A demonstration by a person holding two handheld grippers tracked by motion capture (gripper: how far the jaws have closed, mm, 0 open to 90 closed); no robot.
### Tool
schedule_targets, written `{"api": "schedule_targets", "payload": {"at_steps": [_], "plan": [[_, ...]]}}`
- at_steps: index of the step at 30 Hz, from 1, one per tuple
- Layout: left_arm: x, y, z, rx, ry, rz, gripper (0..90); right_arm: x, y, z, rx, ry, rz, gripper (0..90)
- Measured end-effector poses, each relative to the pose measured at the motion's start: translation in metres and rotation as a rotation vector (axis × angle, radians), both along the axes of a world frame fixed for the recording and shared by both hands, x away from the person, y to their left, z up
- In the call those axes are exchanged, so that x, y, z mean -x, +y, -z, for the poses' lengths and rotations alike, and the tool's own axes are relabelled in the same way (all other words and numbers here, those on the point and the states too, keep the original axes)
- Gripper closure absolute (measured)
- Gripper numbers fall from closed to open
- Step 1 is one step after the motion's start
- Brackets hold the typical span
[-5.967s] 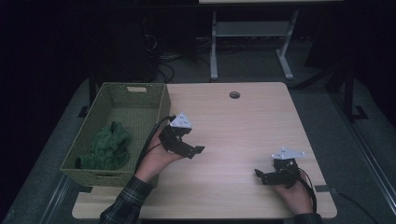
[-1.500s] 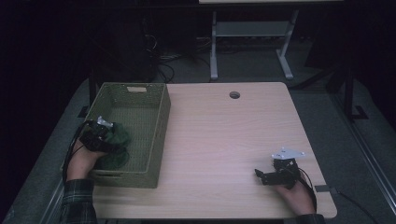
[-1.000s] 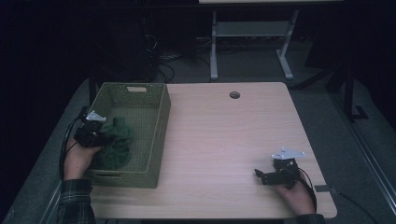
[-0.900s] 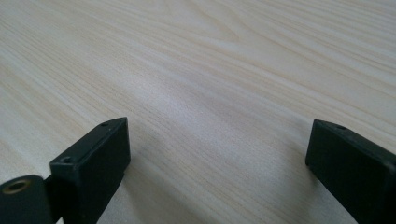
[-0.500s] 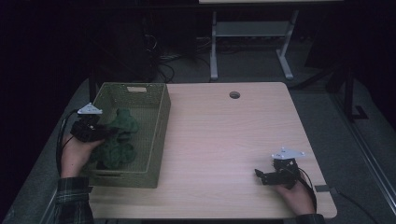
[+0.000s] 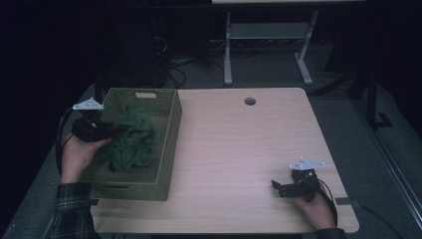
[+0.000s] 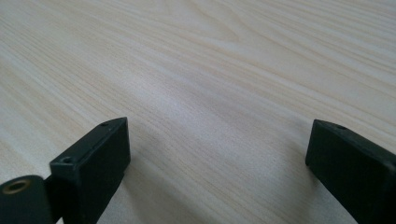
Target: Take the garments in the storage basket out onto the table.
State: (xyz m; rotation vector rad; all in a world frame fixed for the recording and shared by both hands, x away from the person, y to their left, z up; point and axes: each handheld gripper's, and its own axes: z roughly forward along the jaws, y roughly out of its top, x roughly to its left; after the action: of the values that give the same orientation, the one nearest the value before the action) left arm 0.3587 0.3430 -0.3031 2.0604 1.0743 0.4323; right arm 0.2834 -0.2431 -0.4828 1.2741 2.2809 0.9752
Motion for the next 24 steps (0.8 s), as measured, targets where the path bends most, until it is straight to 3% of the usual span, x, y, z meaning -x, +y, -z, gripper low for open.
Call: {"api": "schedule_targets", "payload": {"at_steps": [9,19,24], "plan": [[0.0,-0.009,-0.018,0.03,-0.01,0.036,76.2,0.0,0.0,0.0,0.0,-0.001,-0.001,6.2],[-0.002,-0.027,-0.048,0.039,-0.052,0.083,76.2,0.0,0.0,0.0,0.0,0.0,0.0,6.2],[-0.003,-0.034,-0.062,0.073,-0.071,0.11,76.5,0.0,0.0,0.0,0.0,0.0,0.0,6.2]]}}
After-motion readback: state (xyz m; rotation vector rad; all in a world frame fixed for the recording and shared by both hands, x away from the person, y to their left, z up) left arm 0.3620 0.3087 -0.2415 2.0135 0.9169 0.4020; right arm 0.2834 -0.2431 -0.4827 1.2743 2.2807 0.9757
